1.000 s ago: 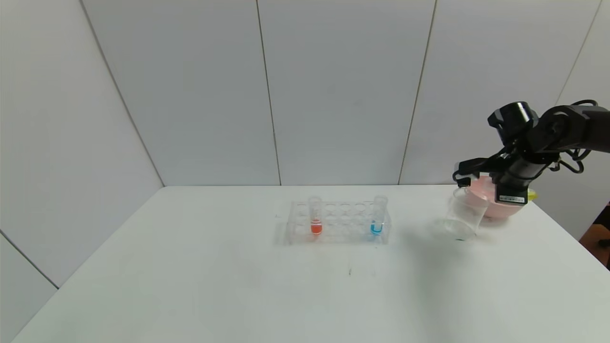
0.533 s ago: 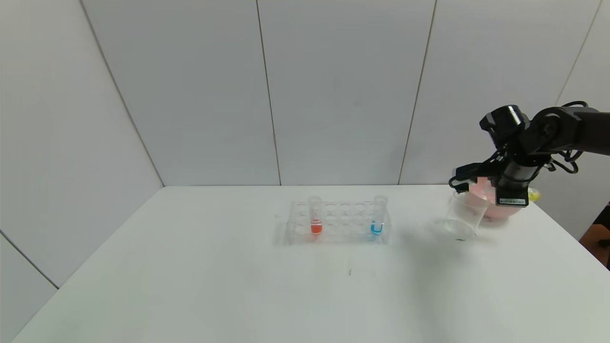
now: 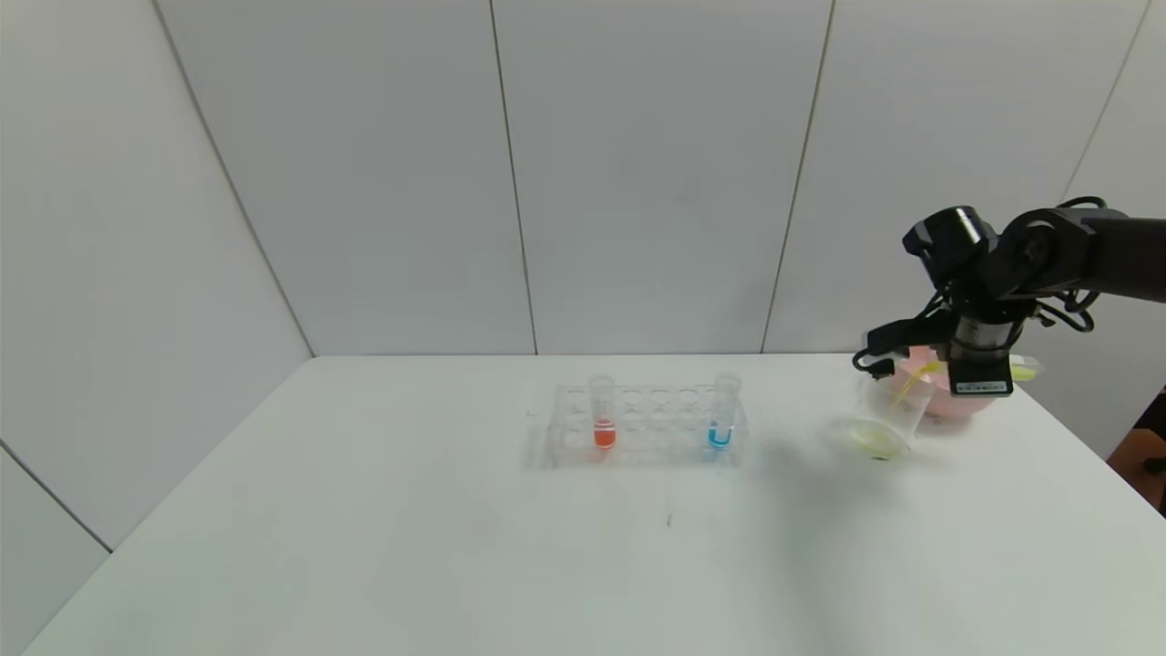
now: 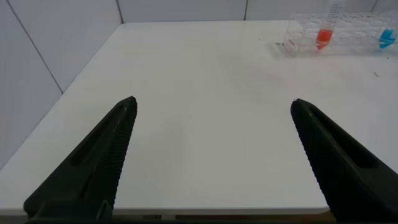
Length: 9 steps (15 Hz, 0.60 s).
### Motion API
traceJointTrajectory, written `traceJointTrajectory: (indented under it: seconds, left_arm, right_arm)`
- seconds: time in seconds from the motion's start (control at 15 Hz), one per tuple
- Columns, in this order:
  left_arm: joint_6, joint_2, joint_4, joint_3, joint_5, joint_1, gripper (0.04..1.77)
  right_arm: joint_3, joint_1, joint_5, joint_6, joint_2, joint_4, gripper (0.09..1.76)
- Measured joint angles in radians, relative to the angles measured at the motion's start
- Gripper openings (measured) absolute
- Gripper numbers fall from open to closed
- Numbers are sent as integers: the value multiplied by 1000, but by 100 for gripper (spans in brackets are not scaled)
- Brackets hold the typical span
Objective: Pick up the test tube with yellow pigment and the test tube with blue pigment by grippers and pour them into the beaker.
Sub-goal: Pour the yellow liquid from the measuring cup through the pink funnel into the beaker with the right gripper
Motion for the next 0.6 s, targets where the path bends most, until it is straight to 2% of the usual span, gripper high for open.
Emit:
traceJointTrajectory:
  seconds: [0.6]
  left_arm:
    - [0,0,0,0,0,0,176]
  right_arm:
    - [0,38,-98,-10,14,-15,57]
